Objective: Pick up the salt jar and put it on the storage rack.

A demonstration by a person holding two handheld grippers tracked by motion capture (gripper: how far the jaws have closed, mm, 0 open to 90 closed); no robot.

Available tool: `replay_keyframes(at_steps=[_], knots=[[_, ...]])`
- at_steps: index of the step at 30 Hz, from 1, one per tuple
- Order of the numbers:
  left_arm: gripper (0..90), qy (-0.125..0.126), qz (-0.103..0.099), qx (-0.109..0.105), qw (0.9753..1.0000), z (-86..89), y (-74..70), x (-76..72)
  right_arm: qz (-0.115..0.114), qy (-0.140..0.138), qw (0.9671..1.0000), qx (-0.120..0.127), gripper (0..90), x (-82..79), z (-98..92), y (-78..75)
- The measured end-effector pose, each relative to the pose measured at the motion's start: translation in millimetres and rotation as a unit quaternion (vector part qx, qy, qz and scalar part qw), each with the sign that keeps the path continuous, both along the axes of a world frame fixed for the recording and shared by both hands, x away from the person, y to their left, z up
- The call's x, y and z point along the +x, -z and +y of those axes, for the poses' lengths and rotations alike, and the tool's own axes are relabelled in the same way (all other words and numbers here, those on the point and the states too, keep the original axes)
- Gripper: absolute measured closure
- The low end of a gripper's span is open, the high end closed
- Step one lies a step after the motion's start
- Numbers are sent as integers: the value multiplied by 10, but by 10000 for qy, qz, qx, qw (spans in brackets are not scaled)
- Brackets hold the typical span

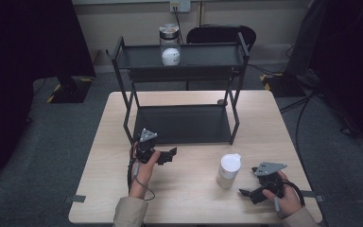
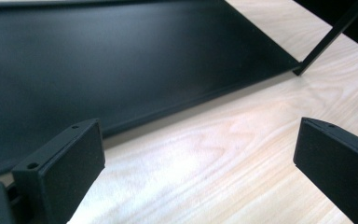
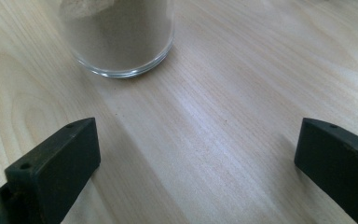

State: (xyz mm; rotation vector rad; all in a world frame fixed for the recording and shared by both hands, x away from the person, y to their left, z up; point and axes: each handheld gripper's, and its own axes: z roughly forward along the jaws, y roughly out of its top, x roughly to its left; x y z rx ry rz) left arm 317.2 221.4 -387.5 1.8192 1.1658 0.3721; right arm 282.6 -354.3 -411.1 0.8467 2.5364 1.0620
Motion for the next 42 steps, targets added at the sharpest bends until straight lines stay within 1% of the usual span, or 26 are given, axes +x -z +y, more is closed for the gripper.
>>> replay_keyframes(at_steps=[4,7,9,13,20,26,29,31,33,34,36,37,39,42], knots=[[15,20,50,23,10000,5,67,-43,0,0,10000,-1,0,0,0,0],[16,84,32,127,9999,-15,102,-72,0,0,10000,-1,0,0,0,0],[16,109,40,152,9998,-25,131,-89,1,1,10000,-1,0,0,0,0],[16,108,63,157,9998,-32,186,-121,0,0,10000,-1,0,0,0,0],[17,121,98,252,9996,-22,231,-181,0,0,10000,-1,0,0,0,0],[17,137,119,418,9990,-18,247,-232,1,1,10000,0,0,0,0,0],[19,136,172,546,9983,-28,253,-259,1,1,10000,0,0,0,0,0],[19,142,174,561,9982,-20,278,-289,1,1,10000,-1,0,0,0,0],[20,164,174,698,9973,-34,280,-308,1,1,10000,-1,0,0,0,0],[20,168,173,728,9971,-34,288,-319,1,1,10000,-1,0,0,0,-1],[20,180,207,689,9972,-9,304,-331,0,1,10000,0,0,0,0,0],[21,144,197,695,9973,-10,311,-348,2,1,10000,0,0,0,0,0],[21,143,214,776,9967,-20,316,-360,1,1,10000,-1,0,0,0,0],[22,142,253,794,9964,-13,336,-375,1,0,10000,-1,0,0,0,0]])
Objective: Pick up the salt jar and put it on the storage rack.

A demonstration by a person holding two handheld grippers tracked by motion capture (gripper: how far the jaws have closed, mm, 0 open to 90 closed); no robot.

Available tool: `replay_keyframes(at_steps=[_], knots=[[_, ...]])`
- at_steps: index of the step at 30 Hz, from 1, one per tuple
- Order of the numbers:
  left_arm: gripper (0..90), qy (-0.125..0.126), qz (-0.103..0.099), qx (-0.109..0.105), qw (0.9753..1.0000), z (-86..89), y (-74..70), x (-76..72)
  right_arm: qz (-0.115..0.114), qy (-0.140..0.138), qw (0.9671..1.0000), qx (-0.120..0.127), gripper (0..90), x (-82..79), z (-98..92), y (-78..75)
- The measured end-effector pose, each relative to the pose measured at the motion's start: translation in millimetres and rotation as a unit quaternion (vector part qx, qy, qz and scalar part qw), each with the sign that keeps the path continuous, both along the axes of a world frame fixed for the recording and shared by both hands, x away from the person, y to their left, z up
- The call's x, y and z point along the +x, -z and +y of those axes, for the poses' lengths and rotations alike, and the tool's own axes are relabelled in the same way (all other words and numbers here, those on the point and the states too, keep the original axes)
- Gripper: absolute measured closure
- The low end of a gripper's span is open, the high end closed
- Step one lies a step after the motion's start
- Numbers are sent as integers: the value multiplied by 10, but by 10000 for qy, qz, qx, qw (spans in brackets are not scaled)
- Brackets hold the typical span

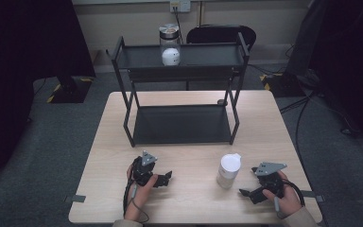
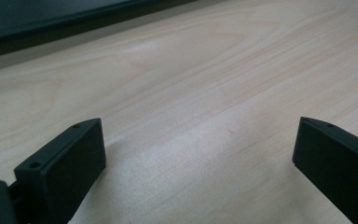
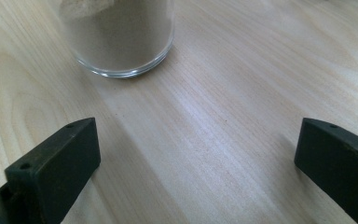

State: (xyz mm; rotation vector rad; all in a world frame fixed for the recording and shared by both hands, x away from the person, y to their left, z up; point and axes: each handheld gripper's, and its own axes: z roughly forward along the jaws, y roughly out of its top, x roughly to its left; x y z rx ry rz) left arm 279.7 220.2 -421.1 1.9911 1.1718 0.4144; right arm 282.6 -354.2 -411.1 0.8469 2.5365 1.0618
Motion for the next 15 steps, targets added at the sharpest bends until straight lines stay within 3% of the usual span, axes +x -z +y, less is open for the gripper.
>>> replay_keyframes(at_steps=[8,11,15], knots=[[23,8,10,232,9997,-28,-25,-25,0,2,10000,-2,0,-1,1,-1],[3,176,-35,558,9983,-86,-48,-21,1,5,10000,-4,0,-1,2,-1],[1,221,-29,541,9983,-72,-47,-21,7,14,10000,-10,0,-1,6,-4]])
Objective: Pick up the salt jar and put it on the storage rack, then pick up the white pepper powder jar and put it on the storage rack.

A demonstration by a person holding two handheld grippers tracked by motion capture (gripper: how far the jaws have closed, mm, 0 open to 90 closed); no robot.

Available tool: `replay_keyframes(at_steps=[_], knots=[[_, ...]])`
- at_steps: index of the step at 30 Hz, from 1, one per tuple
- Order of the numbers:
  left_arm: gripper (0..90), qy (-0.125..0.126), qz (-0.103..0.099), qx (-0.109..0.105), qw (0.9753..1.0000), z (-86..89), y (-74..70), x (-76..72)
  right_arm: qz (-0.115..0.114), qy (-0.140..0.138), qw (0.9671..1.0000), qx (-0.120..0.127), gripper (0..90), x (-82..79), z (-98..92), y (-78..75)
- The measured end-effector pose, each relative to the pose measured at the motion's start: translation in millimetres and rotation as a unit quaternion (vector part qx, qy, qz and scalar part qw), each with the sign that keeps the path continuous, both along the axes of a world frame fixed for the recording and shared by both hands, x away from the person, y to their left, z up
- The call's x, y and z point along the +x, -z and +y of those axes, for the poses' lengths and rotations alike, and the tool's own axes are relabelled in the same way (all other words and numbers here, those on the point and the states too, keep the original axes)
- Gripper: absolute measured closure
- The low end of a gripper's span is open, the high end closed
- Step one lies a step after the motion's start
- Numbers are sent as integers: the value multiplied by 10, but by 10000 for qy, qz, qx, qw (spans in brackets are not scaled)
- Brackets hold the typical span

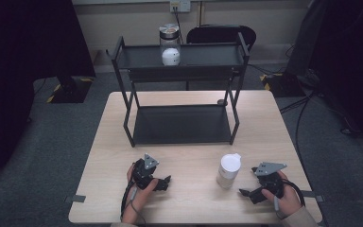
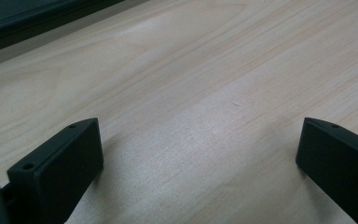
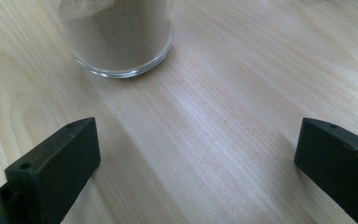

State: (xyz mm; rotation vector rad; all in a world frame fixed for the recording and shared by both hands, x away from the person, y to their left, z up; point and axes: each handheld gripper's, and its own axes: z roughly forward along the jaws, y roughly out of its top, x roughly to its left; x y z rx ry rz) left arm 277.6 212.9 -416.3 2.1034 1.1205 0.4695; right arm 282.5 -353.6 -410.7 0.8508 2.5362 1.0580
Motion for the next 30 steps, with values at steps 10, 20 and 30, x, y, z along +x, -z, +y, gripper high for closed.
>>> replay_keyframes(at_steps=[10,20,30], knots=[[1,0,-3,-2,10000,0,1,-1,91,-16,9999,-85,25,52,58,-65],[1,-2,-6,-3,10000,0,2,-2,-4,-199,9997,161,22,127,195,-160],[1,-8,-8,-3,10000,-2,3,-5,-35,-349,9973,645,76,153,312,-104]])
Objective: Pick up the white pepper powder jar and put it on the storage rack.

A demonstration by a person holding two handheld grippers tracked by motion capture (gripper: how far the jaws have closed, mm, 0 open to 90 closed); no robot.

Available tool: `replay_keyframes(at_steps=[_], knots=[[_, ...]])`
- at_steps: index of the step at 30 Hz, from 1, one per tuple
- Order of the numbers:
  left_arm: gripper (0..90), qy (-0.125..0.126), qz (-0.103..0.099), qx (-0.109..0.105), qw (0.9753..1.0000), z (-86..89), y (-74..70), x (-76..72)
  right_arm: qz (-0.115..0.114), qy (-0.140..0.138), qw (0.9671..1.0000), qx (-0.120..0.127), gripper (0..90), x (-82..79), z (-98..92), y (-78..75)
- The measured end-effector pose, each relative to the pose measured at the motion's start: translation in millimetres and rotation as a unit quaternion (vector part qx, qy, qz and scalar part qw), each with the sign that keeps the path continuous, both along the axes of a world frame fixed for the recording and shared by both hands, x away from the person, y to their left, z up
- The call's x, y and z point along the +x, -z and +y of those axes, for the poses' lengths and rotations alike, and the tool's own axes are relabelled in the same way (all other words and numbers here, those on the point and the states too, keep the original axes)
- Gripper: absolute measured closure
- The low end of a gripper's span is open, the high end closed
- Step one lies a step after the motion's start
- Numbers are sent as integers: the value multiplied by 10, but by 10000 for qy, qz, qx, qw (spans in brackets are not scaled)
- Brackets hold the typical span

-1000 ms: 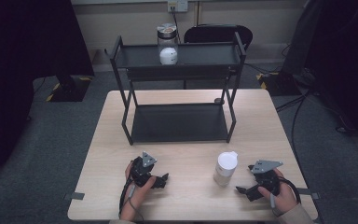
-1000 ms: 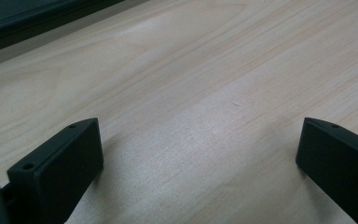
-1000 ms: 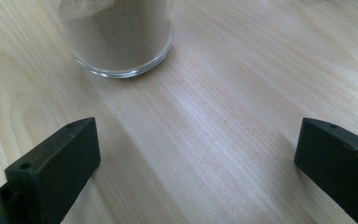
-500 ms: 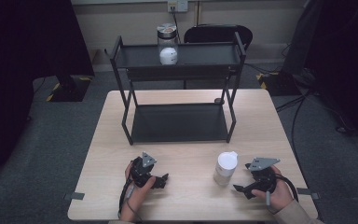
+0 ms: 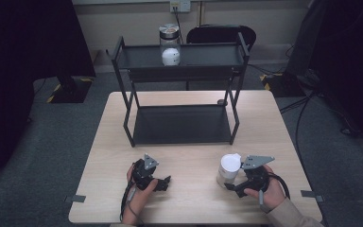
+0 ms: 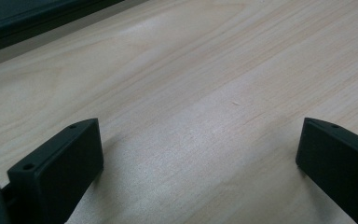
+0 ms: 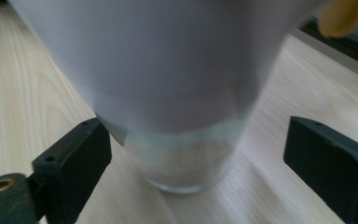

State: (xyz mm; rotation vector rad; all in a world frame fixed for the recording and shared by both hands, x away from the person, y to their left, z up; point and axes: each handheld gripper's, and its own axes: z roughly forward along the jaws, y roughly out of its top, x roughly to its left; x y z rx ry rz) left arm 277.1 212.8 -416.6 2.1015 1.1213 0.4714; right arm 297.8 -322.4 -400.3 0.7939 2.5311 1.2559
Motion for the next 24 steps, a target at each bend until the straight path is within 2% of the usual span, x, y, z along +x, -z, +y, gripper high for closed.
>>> replay_keyframes(at_steps=[10,16,20,24], knots=[[1,1,0,1,10000,0,0,0,-213,85,9991,354,154,-87,68,77],[1,-1,4,1,10000,0,-1,0,-430,177,9978,479,246,-168,114,129],[1,2,1,1,10000,0,-1,1,-569,236,9970,473,299,-213,133,138],[1,1,1,0,10000,0,-1,1,-586,177,9971,450,302,-205,133,128]])
